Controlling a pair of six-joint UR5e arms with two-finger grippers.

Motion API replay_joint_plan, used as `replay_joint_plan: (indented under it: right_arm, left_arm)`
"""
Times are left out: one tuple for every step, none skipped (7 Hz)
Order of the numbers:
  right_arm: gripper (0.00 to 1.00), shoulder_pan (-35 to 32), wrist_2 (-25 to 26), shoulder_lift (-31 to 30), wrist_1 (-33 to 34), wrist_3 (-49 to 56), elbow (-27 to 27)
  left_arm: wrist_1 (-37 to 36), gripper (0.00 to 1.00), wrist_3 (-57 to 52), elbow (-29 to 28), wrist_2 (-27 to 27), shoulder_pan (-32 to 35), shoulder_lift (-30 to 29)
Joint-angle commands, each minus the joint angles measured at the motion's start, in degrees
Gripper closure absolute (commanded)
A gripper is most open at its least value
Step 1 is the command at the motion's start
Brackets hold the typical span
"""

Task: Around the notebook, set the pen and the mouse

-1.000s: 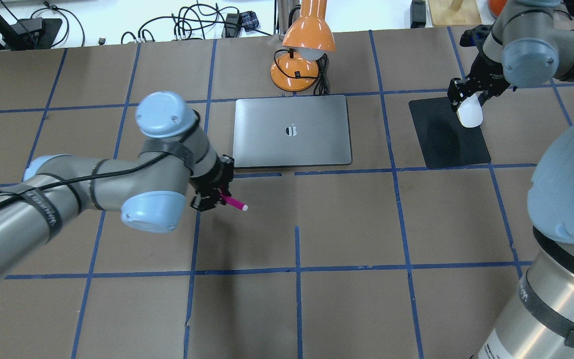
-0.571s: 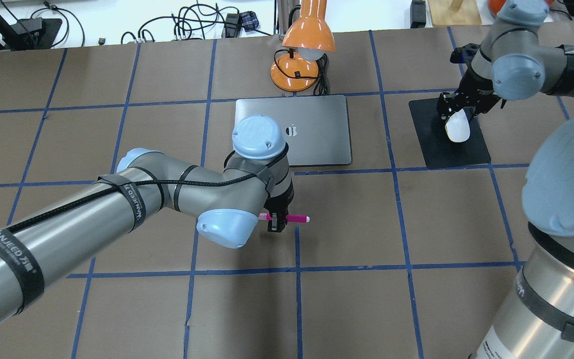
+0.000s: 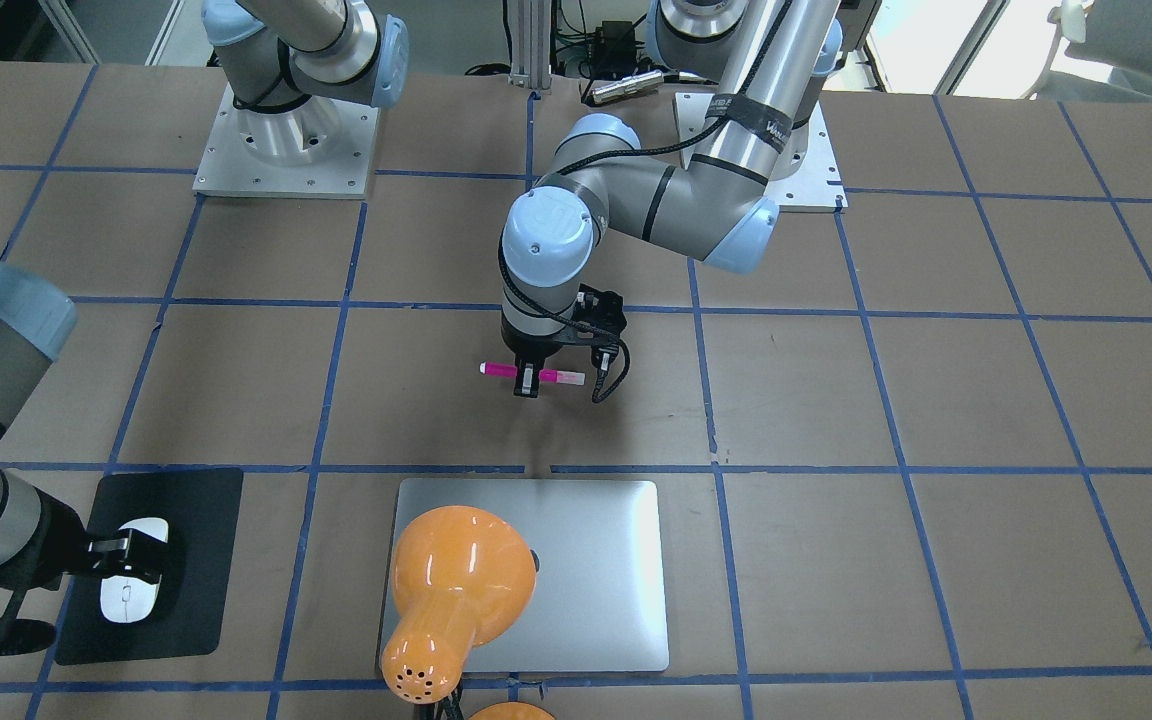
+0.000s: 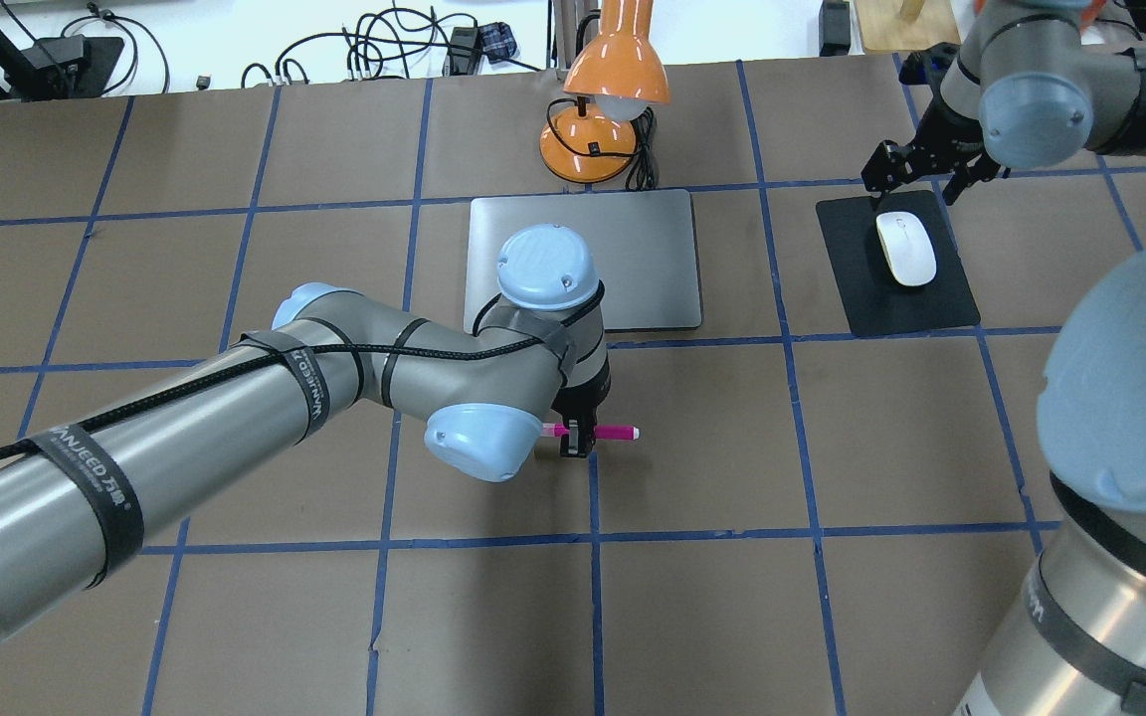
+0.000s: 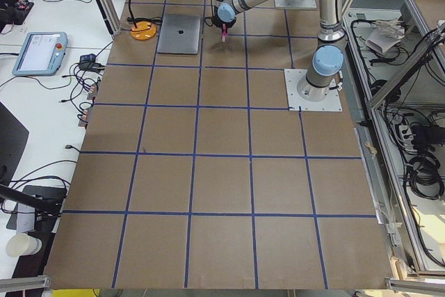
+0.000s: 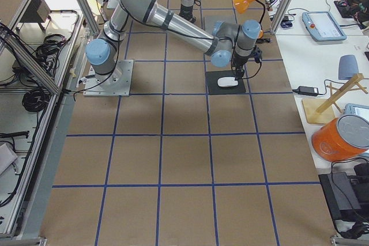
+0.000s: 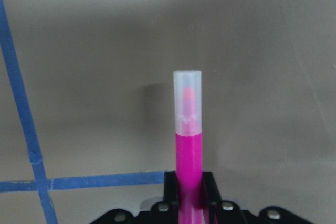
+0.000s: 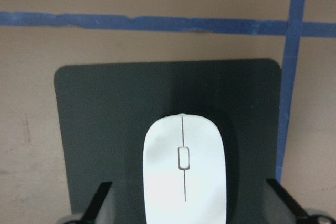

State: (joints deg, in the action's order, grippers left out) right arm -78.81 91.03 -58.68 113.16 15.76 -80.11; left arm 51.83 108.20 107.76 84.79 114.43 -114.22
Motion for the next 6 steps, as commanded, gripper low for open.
replay_joint_plan:
  right_arm:
    - [0.00, -5.19, 0.82, -10.43, -10.34, -2.04, 0.40]
    - [0.00, -7.65, 0.73, -16.49, -17.55, -5.71, 0.14]
    - [0.00, -10.55, 0.64, -20.73, -21.97, -9.40, 0.13]
    - [0.00, -11.19, 0.55, -23.82, -28.11, -10.39, 1.35]
    - [0.00, -10.84, 1.25, -25.50, -29.56, -9.71, 1.54]
    - [0.00, -10.67, 0.91, -24.91, -29.75, -9.35, 1.45]
  left_arm:
    - [-0.41, 0.01, 0.17, -0.80, 0.20, 0.09, -1.44]
    - [-0.50, 0.00, -0.70, -0.80, 0.46, 0.09, -0.92]
    - [0.55, 0.00, -4.37, -1.76, 1.07, -0.26, 1.09]
    - [4.21, 0.00, -17.45, -3.85, 2.38, -0.61, 4.15]
    - [15.47, 0.00, -36.29, -7.01, 3.35, -2.62, 8.53]
    - [27.59, 0.00, -55.36, -11.56, 4.93, -5.94, 13.10]
